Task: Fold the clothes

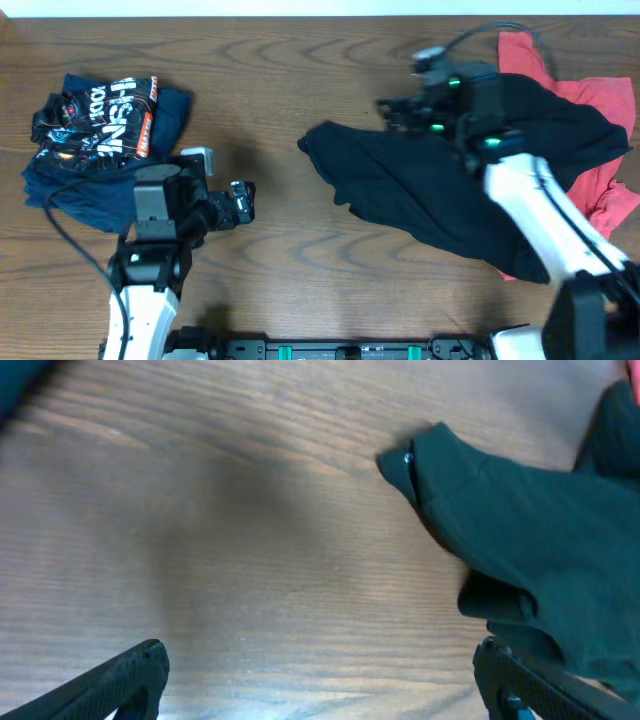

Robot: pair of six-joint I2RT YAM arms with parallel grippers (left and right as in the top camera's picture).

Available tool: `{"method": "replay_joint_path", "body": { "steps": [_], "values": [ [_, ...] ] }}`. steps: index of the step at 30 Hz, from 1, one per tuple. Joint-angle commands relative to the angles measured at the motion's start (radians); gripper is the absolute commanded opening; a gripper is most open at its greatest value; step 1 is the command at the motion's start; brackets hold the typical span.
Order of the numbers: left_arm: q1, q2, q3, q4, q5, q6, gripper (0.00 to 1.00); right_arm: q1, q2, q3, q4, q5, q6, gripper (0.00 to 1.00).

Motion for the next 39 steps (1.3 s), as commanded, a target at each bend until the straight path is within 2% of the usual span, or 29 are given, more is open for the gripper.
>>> {"method": "replay_joint_path", "body": {
  "steps": [1,6,12,18,22,23,24,27,28,30,31,32,33,38,39],
  "values": [
    [-0.05,0.065,0.024,0.049,0.048,-0.002,0.98,-0.114,-0.092,0.005,-0.155,0.129,0.049,0.99],
    [-0.166,0.194,0.024,0.19,0.094,-0.018,0.98,-0.273,-0.157,0.006,-0.404,0.179,0.048,0.99],
    [-0.318,0.386,0.024,0.357,0.094,-0.138,0.98,-0.407,-0.175,0.005,-0.628,0.211,0.046,0.99],
    [-0.46,0.575,0.024,0.578,0.094,-0.22,0.99,-0.488,-0.175,0.005,-0.693,0.221,0.046,0.99],
    [-0.524,0.675,0.024,0.717,0.094,-0.262,0.91,-0.497,-0.175,0.005,-0.696,0.22,0.045,0.99],
    [-0.538,0.7,0.024,0.755,0.094,-0.283,0.82,-0.497,-0.175,0.005,-0.696,0.221,0.046,0.99],
    [-0.547,0.716,0.024,0.777,0.093,-0.295,0.69,-0.497,-0.175,0.005,-0.696,0.221,0.045,0.99],
    [-0.554,0.744,0.024,0.817,0.09,-0.297,0.19,-0.497,-0.175,0.005,-0.71,0.222,0.045,0.99],
    [-0.547,0.741,0.024,0.818,0.082,-0.296,0.07,-0.497,-0.175,0.005,-0.717,0.23,0.045,0.97],
    [-0.523,0.724,0.026,0.817,0.078,-0.296,0.06,-0.497,-0.175,0.005,-0.727,0.248,0.046,0.9],
    [-0.482,0.692,0.028,0.817,0.079,-0.297,0.06,-0.499,-0.175,0.005,-0.745,0.291,0.05,0.72],
    [-0.449,0.663,0.028,0.816,0.079,-0.297,0.06,-0.502,-0.175,0.004,-0.753,0.316,0.06,0.59],
    [-0.423,0.639,0.028,0.816,0.078,-0.296,0.06,-0.504,-0.175,0.001,-0.76,0.345,0.077,0.5],
    [-0.249,0.5,0.028,0.797,0.064,-0.296,0.06,-0.51,-0.17,-0.03,-0.759,0.401,0.111,0.24],
    [-0.195,0.467,0.028,0.767,0.064,-0.296,0.06,-0.51,-0.164,-0.053,-0.74,0.4,0.124,0.03]
  ]
}}
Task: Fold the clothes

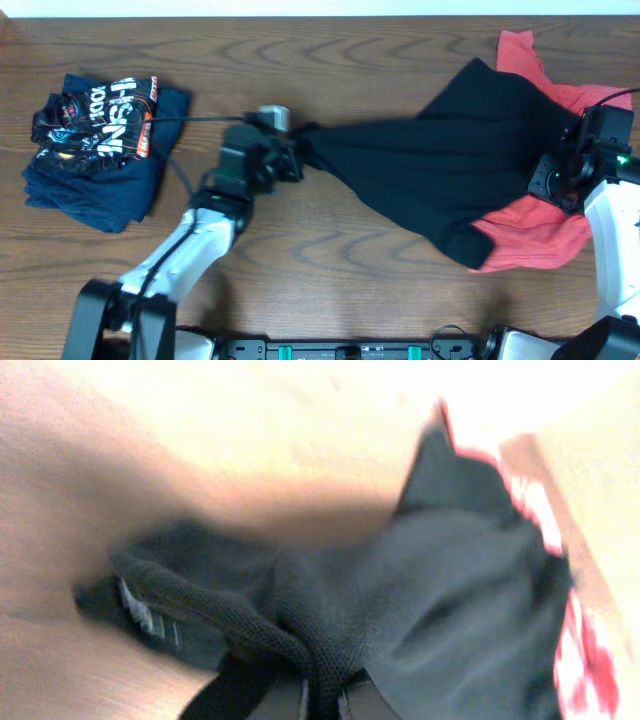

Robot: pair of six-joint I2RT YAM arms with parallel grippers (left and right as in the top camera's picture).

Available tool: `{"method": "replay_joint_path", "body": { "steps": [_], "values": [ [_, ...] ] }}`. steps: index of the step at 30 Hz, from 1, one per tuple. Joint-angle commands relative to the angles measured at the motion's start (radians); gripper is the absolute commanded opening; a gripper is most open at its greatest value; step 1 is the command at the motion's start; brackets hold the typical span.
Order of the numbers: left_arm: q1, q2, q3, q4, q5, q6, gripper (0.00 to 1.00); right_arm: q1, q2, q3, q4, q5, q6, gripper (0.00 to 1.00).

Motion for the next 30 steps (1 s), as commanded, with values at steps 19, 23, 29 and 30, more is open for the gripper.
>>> {"method": "replay_joint_path", "body": {
  "steps": [19,23,29,30],
  "values": [
    [0.151,-0.067,0.018,-0.149,-0.092,0.0,0.06,0.02,0.323,-0.19,0.287,-0.362,-0.122,0.01],
    [0.151,-0.067,0.018,-0.154,-0.092,0.0,0.06,0.001,0.384,-0.19,0.347,-0.3,-0.111,0.01],
    [0.154,-0.067,0.018,-0.184,-0.121,0.027,0.06,-0.109,0.383,-0.161,0.369,0.127,0.03,0.01],
    [0.154,-0.067,0.018,-0.192,-0.138,0.027,0.06,-0.137,0.383,-0.147,0.366,0.18,0.029,0.01]
  ]
}}
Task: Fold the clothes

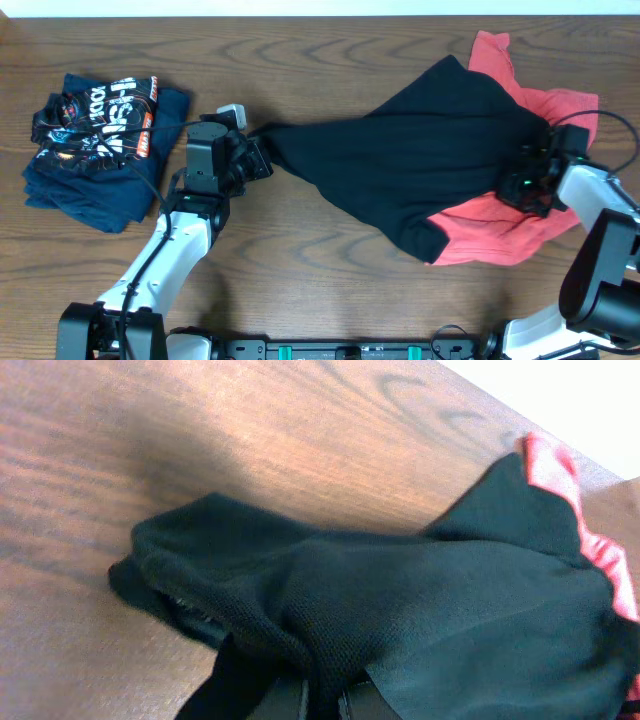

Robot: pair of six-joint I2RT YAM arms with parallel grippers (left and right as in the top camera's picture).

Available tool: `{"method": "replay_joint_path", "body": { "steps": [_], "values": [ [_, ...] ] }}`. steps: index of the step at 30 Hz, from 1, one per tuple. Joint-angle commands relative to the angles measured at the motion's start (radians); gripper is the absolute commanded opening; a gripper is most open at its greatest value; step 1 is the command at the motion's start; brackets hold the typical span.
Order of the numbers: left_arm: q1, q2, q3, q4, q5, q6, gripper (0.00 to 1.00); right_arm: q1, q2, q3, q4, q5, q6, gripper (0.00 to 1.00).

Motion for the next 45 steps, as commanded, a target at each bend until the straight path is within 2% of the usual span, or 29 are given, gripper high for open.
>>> {"method": "replay_joint_path", "body": {
  "steps": [1,6,10,14,17,20,22,24,26,29,32,34,37,39,45],
  "values": [
    [0.006,0.003,0.014,-0.016,-0.067,0.035,0.06,-0.118,0.042,0.026,-0.006,0.409,0.061,0.01],
    [0.006,0.003,0.014,-0.041,-0.149,0.105,0.06,-0.257,0.042,0.141,-0.078,0.498,0.114,0.01],
    [0.035,0.003,0.014,-0.048,-0.222,0.122,0.06,-0.357,0.042,0.254,-0.124,0.643,0.113,0.01],
    [0.088,0.003,0.014,-0.048,-0.294,0.127,0.06,-0.424,0.042,0.349,-0.173,0.628,0.113,0.01],
    [0.129,0.003,0.015,-0.047,-0.29,0.126,0.06,-0.445,0.042,0.418,-0.182,0.338,0.058,0.01],
    [0.135,0.003,0.015,-0.051,-0.256,0.126,0.06,-0.427,0.042,0.45,-0.124,-0.204,-0.174,0.01],
    [0.133,0.003,0.015,-0.058,-0.226,0.126,0.06,-0.386,0.043,0.449,-0.092,-0.487,-0.283,0.01],
    [0.133,0.003,0.015,-0.072,-0.206,0.125,0.06,-0.33,0.05,0.449,-0.072,-0.608,-0.332,0.01],
    [0.133,0.003,0.015,-0.092,-0.203,0.122,0.06,-0.262,0.061,0.449,-0.047,-0.609,-0.337,0.03],
    [0.133,0.003,0.015,-0.12,-0.203,0.122,0.06,-0.158,0.09,0.448,0.008,-0.556,-0.336,0.15],
    [0.133,0.003,0.015,-0.136,-0.203,0.122,0.06,-0.049,0.135,0.448,0.078,-0.497,-0.332,0.16],
    [0.133,0.003,0.015,-0.141,-0.203,0.122,0.06,0.013,0.168,0.448,0.129,-0.449,-0.303,0.15],
    [0.133,0.003,0.015,-0.143,-0.203,0.122,0.06,0.097,0.23,0.448,0.252,-0.344,-0.168,0.07],
    [0.133,0.003,0.015,-0.146,-0.203,0.122,0.06,0.135,0.267,0.448,0.348,-0.34,-0.121,0.02],
    [0.133,0.003,0.015,-0.166,-0.202,0.122,0.06,0.24,0.374,0.449,0.603,-0.297,-0.033,0.01]
  ]
}}
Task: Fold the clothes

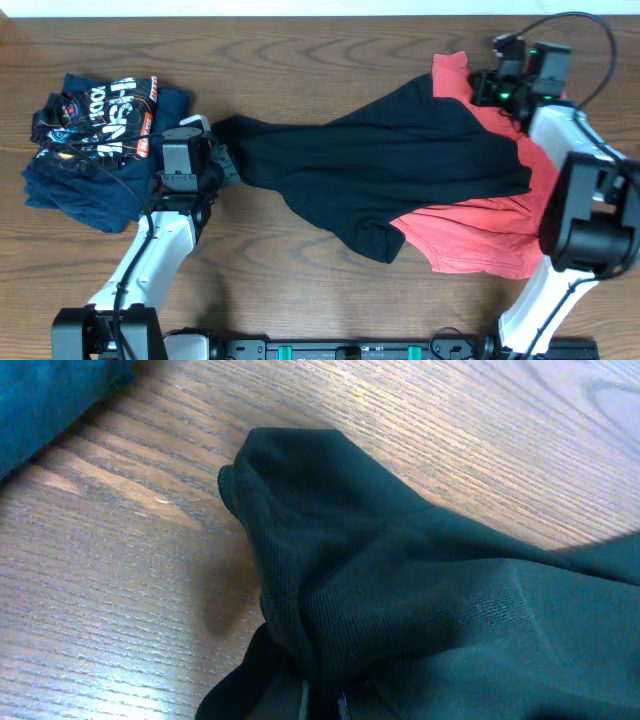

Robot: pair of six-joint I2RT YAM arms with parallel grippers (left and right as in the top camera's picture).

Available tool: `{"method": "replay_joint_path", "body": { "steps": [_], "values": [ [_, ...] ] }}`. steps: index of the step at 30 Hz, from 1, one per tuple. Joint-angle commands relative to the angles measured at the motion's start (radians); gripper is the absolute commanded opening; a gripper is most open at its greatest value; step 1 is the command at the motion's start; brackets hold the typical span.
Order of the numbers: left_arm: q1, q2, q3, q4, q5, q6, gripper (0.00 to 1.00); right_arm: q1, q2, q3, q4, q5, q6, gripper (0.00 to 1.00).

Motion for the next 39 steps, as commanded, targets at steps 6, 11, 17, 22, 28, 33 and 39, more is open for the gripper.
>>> {"method": "replay_joint_path", "body": {
  "steps": [6,11,17,22,28,33,39],
  "values": [
    [0.002,0.003,0.014,-0.052,-0.001,0.017,0.06,0.098,0.13,0.04,0.097,0.198,0.15,0.01],
    [0.002,0.003,0.014,-0.068,-0.001,0.017,0.06,0.102,0.182,0.092,0.059,0.291,0.189,0.01],
    [0.003,0.003,0.014,-0.067,-0.002,0.017,0.06,0.081,0.186,0.106,-0.045,0.45,0.198,0.01],
    [0.003,0.003,0.015,-0.066,-0.006,0.021,0.06,0.027,0.186,0.106,-0.256,0.603,0.177,0.01],
    [0.004,0.002,0.015,-0.039,-0.098,0.028,0.06,-0.09,0.186,0.106,-0.453,0.766,0.104,0.01],
    [0.004,0.002,0.015,0.001,-0.101,0.028,0.06,-0.233,0.185,0.106,-0.555,0.887,0.104,0.01],
    [0.003,0.002,0.015,0.013,-0.118,0.028,0.06,-0.42,0.159,0.106,-0.629,0.904,0.105,0.01]
  ]
}}
